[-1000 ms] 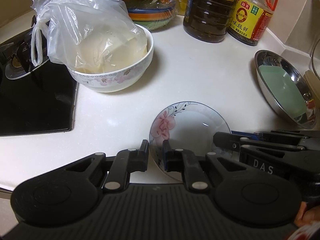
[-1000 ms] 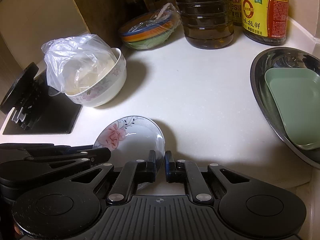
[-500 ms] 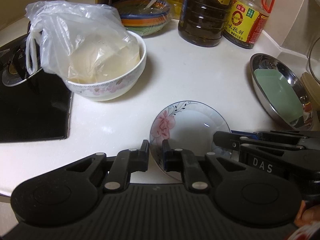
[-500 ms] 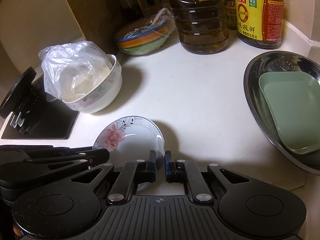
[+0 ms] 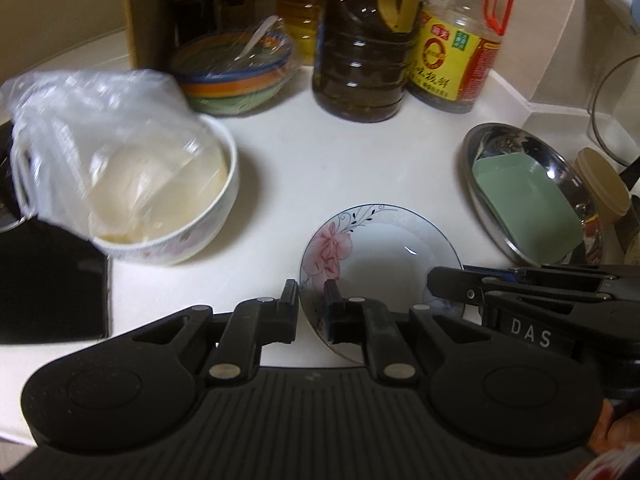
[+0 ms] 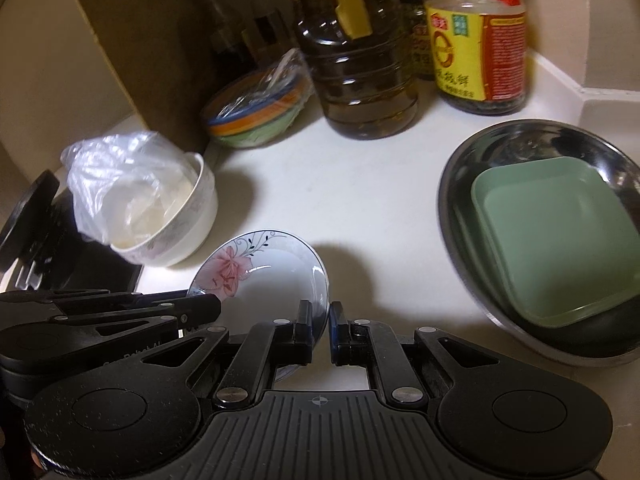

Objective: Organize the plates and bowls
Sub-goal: 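Carry the floral saucer with both grippers toward the steel basin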

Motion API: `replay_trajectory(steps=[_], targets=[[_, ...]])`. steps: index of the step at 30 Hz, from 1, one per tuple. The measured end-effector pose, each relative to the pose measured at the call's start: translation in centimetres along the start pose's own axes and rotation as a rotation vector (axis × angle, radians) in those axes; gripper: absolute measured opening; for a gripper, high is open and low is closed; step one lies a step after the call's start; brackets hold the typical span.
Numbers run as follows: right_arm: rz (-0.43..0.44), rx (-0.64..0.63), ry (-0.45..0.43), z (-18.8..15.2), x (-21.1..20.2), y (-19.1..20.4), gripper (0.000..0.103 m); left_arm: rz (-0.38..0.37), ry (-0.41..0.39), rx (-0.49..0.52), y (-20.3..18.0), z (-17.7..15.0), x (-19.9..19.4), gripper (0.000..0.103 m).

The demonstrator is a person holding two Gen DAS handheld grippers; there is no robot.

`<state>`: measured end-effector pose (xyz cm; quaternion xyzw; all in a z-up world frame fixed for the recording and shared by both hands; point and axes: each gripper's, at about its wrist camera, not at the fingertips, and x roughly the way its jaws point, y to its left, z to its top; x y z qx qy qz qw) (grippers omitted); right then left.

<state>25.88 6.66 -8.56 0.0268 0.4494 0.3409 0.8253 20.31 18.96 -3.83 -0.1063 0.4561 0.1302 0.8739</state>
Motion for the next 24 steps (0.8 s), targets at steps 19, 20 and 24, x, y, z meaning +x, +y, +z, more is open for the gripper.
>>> replay_trajectory(steps=[19,20,24], targets=[[-0.112,0.150,-0.121,1.9,-3.7,-4.8,0.008,-0.132,-0.055,0.171,-5.7,4.7,1.4,0.011],[-0.120,0.160,-0.127,2.0,-3.9,-5.1,0.008,-0.142,-0.057,0.183,-6.1,5.0,1.5,0.011],[-0.157,0.200,-0.149,2.1,-5.0,-6.6,0.008,-0.178,-0.061,0.226,-8.0,5.7,2.0,0.011]])
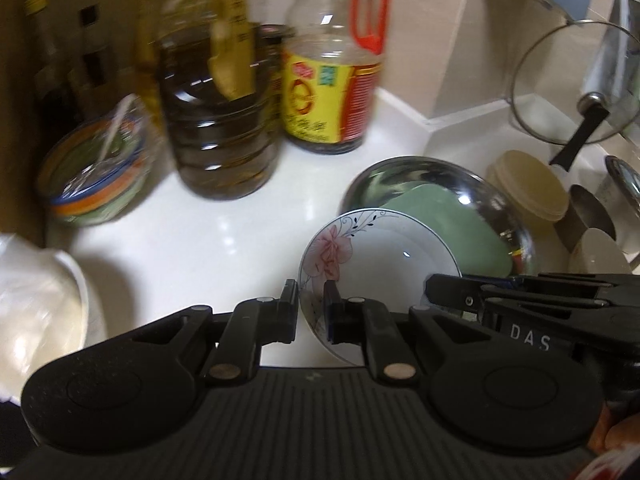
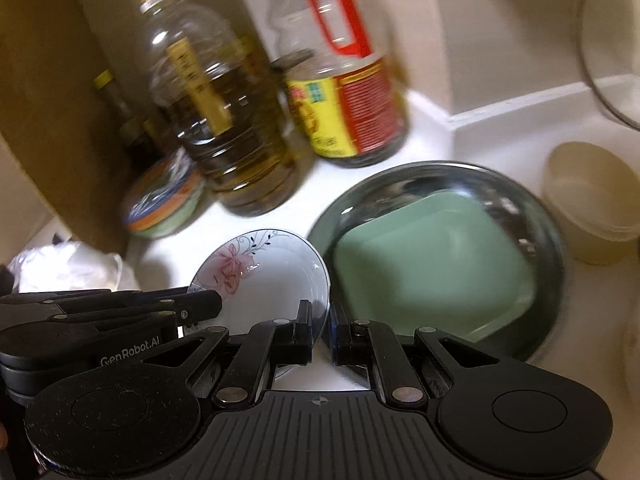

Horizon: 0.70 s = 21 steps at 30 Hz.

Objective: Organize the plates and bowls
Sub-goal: 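Carry the floral saucer with both grippers toward the steel basin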

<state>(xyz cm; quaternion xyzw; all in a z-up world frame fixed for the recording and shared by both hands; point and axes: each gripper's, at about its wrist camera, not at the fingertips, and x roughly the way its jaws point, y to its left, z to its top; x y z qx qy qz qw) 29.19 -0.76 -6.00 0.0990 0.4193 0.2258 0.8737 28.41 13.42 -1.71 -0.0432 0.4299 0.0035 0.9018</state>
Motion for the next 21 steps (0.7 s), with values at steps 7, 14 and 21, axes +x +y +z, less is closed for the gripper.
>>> replay_trajectory(steps=[7,14,21], targets=[[-0.066,0.063,-0.027,0.6,-1.0,-2.8,0.008,-0.061,0.003,0.064,-2.7,1.4,1.7,0.011],[-0.116,0.114,-0.034,0.9,-1.1,-5.3,0.009,-0.098,0.023,0.105,-4.8,2.4,3.8,0.011],[-0.142,0.143,-0.032,1.1,-1.0,-6.8,0.009,-0.114,0.036,0.129,-6.0,3.2,5.4,0.011]])
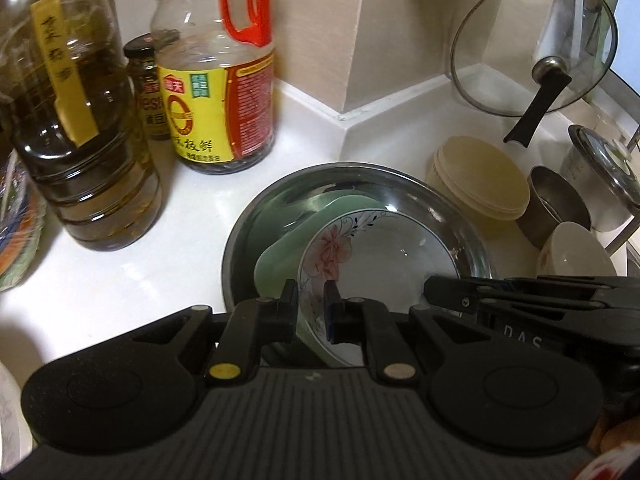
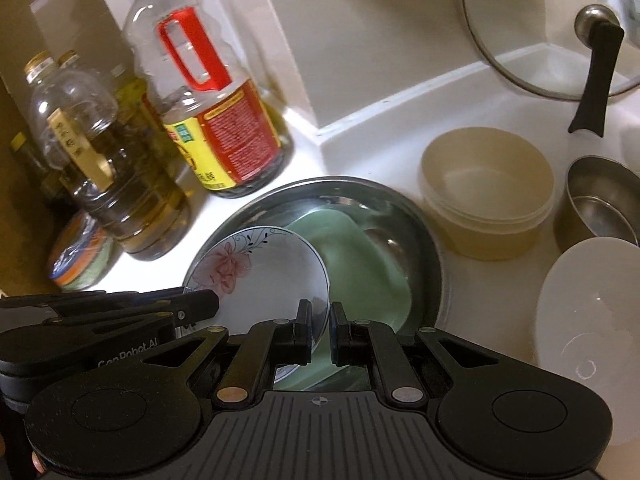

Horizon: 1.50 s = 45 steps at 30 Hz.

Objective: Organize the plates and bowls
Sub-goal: 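Carry the floral saucer with both grippers toward the steel basin, then lower the floral saucer onto the green plate inside the basin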

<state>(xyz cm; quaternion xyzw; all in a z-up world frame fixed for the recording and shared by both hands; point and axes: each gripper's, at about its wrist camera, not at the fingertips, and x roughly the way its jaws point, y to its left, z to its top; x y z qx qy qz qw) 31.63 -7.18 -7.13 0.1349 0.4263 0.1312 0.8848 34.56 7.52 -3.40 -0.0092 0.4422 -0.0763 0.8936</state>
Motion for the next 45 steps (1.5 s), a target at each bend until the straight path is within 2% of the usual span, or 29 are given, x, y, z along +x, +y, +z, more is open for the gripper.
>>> replay_trajectory(steps=[22,45], targets=[[-0.036,0.038,0.057,1.4,3.2,-1.1,0.009,-0.018,0.067,0.008,0.2,1.2,3.8,0.011],[-0.057,0.055,0.084,1.4,4.7,-1.2,0.009,-0.020,0.104,0.008,0.3,1.4,5.3,0.011]])
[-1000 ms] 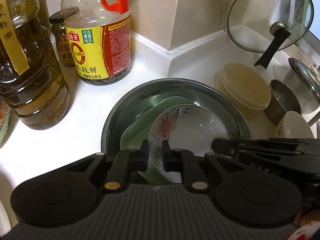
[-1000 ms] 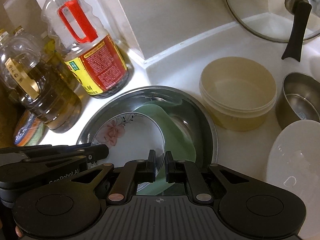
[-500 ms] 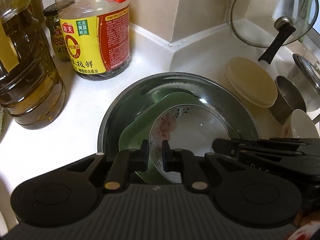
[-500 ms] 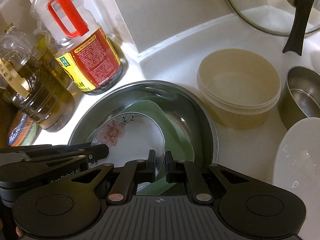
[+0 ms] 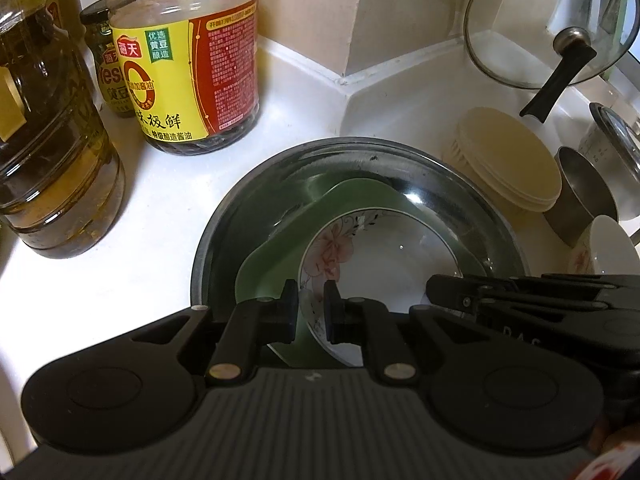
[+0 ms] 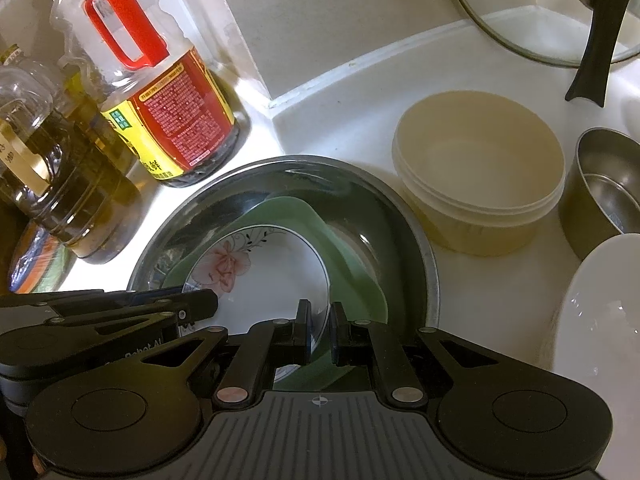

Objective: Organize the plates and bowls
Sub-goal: 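Lower the floral saucer onto the green plate inside the basin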

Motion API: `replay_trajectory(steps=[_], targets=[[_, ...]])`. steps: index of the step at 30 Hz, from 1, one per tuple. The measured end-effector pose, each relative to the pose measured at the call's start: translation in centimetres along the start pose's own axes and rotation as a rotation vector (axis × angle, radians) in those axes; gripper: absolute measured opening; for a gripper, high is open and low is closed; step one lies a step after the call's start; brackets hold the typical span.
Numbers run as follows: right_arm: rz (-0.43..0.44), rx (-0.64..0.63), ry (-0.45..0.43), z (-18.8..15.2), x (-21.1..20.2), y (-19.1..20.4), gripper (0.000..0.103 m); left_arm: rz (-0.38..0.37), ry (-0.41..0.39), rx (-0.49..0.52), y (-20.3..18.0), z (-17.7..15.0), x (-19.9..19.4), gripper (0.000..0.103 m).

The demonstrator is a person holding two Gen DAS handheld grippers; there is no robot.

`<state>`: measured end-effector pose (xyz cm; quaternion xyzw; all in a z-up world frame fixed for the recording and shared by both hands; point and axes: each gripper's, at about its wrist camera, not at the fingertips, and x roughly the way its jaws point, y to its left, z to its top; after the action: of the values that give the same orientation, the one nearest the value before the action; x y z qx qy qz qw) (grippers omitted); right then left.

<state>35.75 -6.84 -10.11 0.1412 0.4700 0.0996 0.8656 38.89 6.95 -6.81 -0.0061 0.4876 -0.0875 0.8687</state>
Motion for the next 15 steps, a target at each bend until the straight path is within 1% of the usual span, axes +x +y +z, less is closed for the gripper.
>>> replay_trajectory(steps=[4,6,8,12,15], targets=[[-0.008,0.007,-0.005,0.01,-0.04,0.04,0.009,-0.016,0.003,-0.005,0.10,0.07,0.07,0.013],[-0.005,0.011,-0.004,0.09,-0.10,0.02,0.009,-0.005,-0.008,0.006,-0.08,0.05,-0.11,0.016],[-0.004,0.004,0.006,0.16,-0.08,0.05,0.009,-0.006,-0.006,0.003,-0.06,0.01,-0.19,0.016],[-0.005,-0.006,-0.003,0.09,-0.36,0.08,0.012,-0.003,-0.003,-0.004,0.05,-0.09,-0.44,0.016],[0.003,-0.005,-0.007,0.00,-0.58,0.01,0.024,0.000,-0.006,-0.008,0.10,-0.13,-0.75,0.016]])
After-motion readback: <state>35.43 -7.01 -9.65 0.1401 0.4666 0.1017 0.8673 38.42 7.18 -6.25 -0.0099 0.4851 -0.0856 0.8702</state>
